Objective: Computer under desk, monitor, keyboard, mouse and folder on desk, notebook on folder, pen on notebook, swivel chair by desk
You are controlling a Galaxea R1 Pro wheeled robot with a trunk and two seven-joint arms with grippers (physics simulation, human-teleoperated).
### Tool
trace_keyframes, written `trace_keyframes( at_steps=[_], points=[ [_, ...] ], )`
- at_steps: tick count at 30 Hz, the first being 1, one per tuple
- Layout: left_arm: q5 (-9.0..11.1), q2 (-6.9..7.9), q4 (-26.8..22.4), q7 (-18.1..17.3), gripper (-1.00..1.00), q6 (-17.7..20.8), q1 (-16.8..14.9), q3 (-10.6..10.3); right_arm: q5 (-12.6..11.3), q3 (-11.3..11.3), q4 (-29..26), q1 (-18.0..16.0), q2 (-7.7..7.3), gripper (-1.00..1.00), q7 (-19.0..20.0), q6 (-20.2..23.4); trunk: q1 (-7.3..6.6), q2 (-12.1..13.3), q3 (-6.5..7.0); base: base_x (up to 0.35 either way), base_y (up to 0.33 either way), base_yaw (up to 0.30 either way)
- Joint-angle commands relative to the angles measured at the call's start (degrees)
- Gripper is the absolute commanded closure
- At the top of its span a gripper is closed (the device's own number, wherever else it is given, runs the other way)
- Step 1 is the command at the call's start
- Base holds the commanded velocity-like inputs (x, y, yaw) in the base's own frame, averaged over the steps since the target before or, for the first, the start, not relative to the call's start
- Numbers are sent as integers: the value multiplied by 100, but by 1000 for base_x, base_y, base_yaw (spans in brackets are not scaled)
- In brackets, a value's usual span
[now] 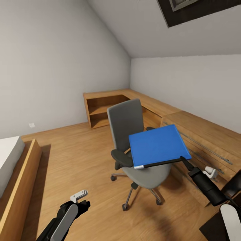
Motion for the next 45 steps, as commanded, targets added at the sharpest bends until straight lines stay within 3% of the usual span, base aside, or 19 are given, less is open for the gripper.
trace_keyframes(
  at_steps=[1, 9, 10, 14, 15, 17, 19, 20, 21, 23, 26, 36, 45],
  points=[
    [49, 6, -7, 54, -100, 1, -5, -17, -40, -10, 0, -4, 2, 100, 7, 55, -23, 39, 13, 0, 0, 0],
    [55, 6, 4, 54, -100, 1, -4, -18, -45, -20, 2, -4, -3, 100, 15, 80, -199, 360, 157, 0, 0, 0],
    [-50, 14, 1108, 41, -100, -389, -1, -565, -40, -23, 2, -4, 1, 100, 10, 57, -221, 400, 175, 0, 0, 0],
    [-155, 21, 2246, 16, -100, -2111, 1, -1684, -44, -23, -3, -4, 4, 100, 2, 48, -309, 560, 246, 0, 0, 0],
    [-158, 18, 2405, 13, -100, -2333, 1, -1847, -44, -25, -4, -4, 4, 100, 1, 49, -331, 600, 264, 0, 0, 0],
    [-158, -11, 3051, 16, -100, -3005, -1, -2530, -45, -33, -5, -4, 3, 100, -1, 55, -374, 681, 300, 0, 0, 0],
    [-145, -85, 3614, -81, -100, -3244, -3, -2818, -41, -56, -8, -4, -1, 100, -1, 70, -418, 761, 336, 0, 0, -15],
    [-143, -150, 4064, -311, -100, -3427, -3, -2902, -39, -67, -13, -4, -3, 100, -1, 82, -440, 801, 355, 0, 0, -127],
    [-138, -166, 4199, -422, -100, -3497, -3, -2918, -38, -71, -15, -4, -3, 100, -1, 85, -462, 841, 374, 0, 0, -152],
    [-100, -214, 4756, -1266, -100, -3805, -5, -2928, -31, -95, -16, -4, -4, 100, -6, 86, -506, 921, 414, 0, 0, -214],
    [-88, -225, 4939, -1681, -100, -3892, -5, -2914, -29, -112, -18, -4, -4, 100, -7, 86, -572, 1041, 474, 0, 0, -241],
    [-82, -226, 5036, -1946, -100, -3924, -5, -2861, -21, -126, -1, -4, 0, 100, -28, 66, -792, 1443, 675, 0, 0, -241],
    [-78, -221, 5041, -2237, -100, -3918, -3, -2831, 22, -120, 52, -4, 6, 100, -49, 45, -989, 1804, 839, 0, 0, -36]
  ],
)
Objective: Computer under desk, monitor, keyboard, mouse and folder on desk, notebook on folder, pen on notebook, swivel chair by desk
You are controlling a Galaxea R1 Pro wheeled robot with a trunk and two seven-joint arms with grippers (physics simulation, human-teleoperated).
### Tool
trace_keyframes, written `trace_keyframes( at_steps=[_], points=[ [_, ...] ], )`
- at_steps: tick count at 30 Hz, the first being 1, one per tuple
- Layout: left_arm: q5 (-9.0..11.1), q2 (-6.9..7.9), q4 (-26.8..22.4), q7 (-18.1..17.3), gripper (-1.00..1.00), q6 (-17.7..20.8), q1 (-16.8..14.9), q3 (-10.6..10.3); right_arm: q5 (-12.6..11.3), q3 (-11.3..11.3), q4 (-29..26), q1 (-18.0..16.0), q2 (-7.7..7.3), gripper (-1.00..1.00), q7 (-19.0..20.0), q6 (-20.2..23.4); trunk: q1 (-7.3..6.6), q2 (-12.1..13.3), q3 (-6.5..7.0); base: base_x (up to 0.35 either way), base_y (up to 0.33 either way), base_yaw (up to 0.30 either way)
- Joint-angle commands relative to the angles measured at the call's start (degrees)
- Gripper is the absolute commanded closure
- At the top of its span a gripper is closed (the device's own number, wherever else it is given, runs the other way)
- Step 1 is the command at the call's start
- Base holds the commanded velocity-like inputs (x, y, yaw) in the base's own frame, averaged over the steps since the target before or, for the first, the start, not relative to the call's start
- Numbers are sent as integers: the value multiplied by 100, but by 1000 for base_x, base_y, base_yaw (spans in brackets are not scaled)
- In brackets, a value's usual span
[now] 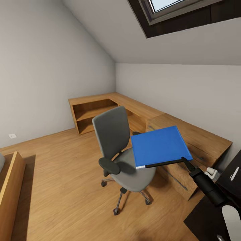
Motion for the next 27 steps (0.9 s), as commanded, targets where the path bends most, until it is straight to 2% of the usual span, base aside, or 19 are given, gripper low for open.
trace_keyframes(
  at_steps=[1, 3, 4, 6, 12, 19, 27],
  points=[
    [58, 6, -9, 25, -100, -18, -3, -38, -40, -9, 0, -5, 0, 100, 0, 47, -23, 39, 13, 0, 0, -2],
    [54, 13, -10, 16, -100, -26, -3, 20, -39, -10, 2, -5, 0, 100, -13, 46, -67, 119, 49, 0, 0, 0],
    [73, 140, -13, 10, -100, -38, -4, 345, -44, -9, 3, -5, 5, 100, -25, 46, -89, 159, 67, 0, 0, -4],
    [73, 128, -13, 10, -100, -44, -4, 413, -41, -18, -8, -5, -7, 100, -27, 44, -133, 239, 105, 0, 0, -120],
    [71, 119, -13, 10, -100, -45, -2, 421, -41, -178, -1, -5, -7, 100, -33, 45, -264, 480, 228, 0, 0, -230],
    [39, 100, -13, -2, -100, -45, -4, 381, -42, -228, 5, -5, -3, 100, -95, 42, -418, 760, 371, 0, 0, -251],
    [27, 74, -13, -6, -100, -45, -4, 373, -48, -240, 32, -5, 7, 100, -514, 34, -594, 1081, 521, 0, 0, -258]
  ],
)
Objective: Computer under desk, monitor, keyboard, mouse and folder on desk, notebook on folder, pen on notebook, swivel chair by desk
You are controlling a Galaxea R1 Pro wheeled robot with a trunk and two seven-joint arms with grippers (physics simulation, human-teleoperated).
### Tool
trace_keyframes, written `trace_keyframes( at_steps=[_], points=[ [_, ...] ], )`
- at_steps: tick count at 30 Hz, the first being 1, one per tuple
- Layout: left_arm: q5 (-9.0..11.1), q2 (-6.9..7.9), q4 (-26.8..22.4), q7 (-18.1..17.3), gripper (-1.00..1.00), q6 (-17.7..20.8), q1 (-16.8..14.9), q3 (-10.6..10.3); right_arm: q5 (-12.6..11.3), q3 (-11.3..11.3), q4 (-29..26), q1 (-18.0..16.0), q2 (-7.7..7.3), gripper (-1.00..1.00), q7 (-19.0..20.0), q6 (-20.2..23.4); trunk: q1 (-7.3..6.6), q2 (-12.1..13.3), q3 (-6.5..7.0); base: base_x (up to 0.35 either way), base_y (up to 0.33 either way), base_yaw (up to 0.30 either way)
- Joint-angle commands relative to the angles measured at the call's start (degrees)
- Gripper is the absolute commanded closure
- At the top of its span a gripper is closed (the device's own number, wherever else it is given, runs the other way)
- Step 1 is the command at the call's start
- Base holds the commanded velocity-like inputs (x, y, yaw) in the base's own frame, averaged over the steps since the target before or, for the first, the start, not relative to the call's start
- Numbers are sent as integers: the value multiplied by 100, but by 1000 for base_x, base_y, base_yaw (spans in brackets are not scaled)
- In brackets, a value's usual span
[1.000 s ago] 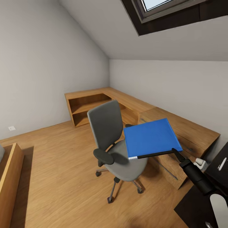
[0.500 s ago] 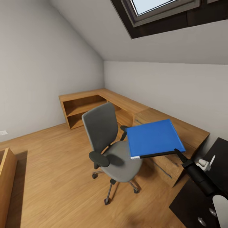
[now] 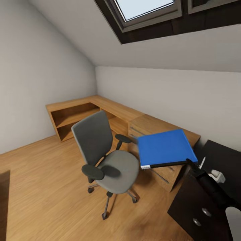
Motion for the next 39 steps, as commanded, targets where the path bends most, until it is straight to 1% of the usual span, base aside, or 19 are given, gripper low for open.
trace_keyframes(
  at_steps=[1, 4, 5, 7, 9, 10, 13, 16, 17, 19, 20, 24, 30, 31, 34, 35, 39],
  points=[
    [57, 4, -11, 33, -100, -19, -1, -49, -48, -18, 0, -7, 2, 100, -18, 50, -23, 38, 13, 0, 0, -262],
    [56, -1, -11, 32, -100, -19, -1, -49, -54, -131, 22, -7, 2, 100, -72, 53, -89, 158, 67, 0, 0, -263],
    [56, -2, -11, 31, -100, -19, -1, -49, -57, -226, 40, -7, 2, 100, -88, 57, -110, 198, 85, 0, 0, -264],
    [56, -3, -11, 31, -100, -19, -1, -48, -61, -343, 57, -7, 2, 100, -101, 60, -154, 279, 121, 0, 0, -265],
    [59, -2, -11, 31, -100, -19, 0, -48, -65, -421, 66, -7, 2, 100, -139, 63, -198, 359, 157, 0, 0, -267],
    [59, -4, -11, 31, -100, -15, -1, -48, -69, -456, 67, -7, 6, 100, -291, 62, -220, 399, 175, 0, 0, -269],
    [56, -4, -11, 31, -100, -18, -1, -48, -71, -475, 75, -7, 9, 100, -467, 55, -220, 399, 175, 0, 0, -272],
    [51, -4, -15, 31, -100, -27, 0, -44, -71, -481, 75, -7, 5, 100, -479, 54, -220, 399, 175, 0, 0, -277],
    [62, -4, -16, 32, -100, -271, -1, -40, -71, -519, 75, -7, -17, 100, -502, 48, -220, 399, 175, 0, 0, -288],
    [66, -13, -15, 31, -100, -411, -1, -43, -71, -567, 80, -7, -21, 100, -518, 46, -220, 399, 175, 0, 0, -291],
    [71, -80, -12, 31, -100, -496, 0, -38, -71, -600, 96, -7, -23, 100, -526, 39, -220, 399, 175, 0, 0, -295],
    [73, -114, -12, 31, -100, -516, 1, -37, -71, -632, 158, -7, -17, 100, -528, -71, -220, 399, 175, 0, 0, -296],
    [74, -119, -12, 31, -100, -519, -1, -38, -71, -639, 172, -7, -15, 100, -529, -129, -220, 399, 175, 0, 0, -298],
    [74, -127, -11, 31, -100, -519, 0, -39, -71, -639, 341, -7, -26, 100, -529, -138, -220, 399, 175, 0, 0, -299],
    [69, -136, -11, 31, -100, -519, 0, -45, -71, -639, 369, -7, -31, 100, -529, -146, -220, 399, 175, 0, 0, -299],
    [66, -167, -6, 31, -100, -519, 1, -47, -68, -638, 387, -7, -29, 100, -529, -232, -220, 399, 175, 0, 0, -299],
    [66, -188, -3, 29, -100, -515, 2, -50, -70, -632, 487, -7, -32, 100, -529, -321, -220, 399, 175, 0, 0, -299]
  ],
)
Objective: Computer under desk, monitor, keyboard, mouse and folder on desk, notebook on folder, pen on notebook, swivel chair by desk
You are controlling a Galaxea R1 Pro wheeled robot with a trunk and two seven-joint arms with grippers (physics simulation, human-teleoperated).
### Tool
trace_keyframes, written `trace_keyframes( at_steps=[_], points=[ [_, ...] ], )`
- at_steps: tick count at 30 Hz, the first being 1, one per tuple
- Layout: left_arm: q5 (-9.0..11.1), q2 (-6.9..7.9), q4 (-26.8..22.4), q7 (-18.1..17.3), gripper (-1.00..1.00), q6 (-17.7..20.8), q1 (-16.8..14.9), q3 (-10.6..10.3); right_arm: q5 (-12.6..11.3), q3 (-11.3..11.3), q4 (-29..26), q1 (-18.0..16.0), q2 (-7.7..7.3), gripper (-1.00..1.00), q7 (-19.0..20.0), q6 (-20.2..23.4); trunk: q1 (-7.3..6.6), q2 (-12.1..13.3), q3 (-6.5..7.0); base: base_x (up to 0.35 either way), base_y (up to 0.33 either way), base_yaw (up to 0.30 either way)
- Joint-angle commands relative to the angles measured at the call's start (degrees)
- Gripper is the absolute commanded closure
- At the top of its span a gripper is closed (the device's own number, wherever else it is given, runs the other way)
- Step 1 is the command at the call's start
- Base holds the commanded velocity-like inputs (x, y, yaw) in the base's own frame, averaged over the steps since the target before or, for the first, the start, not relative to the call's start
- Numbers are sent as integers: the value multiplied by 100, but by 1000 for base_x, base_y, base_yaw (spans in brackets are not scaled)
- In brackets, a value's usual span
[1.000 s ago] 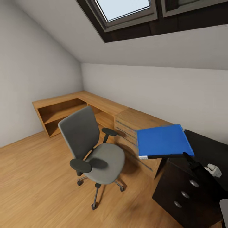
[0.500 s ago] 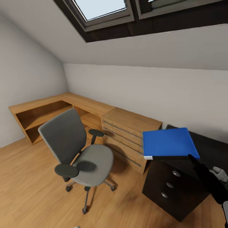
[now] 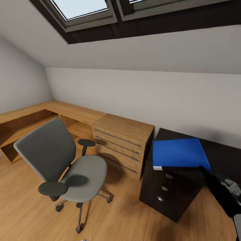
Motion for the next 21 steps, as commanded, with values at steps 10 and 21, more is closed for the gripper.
trace_keyframes(
  at_steps=[10, 21],
  points=[
    [48, -13, -2, 26, -100, -16, -5, -313, -41, -9, 51, -7, 1, 100, 10, 21, 0, -4, -6, 0, -41, -299],
    [56, -7, -2, 25, -100, 6, -4, -390, -40, -8, 54, -7, 1, 100, 10, 17, 0, -4, -6, 0, -174, -300]
  ],
)
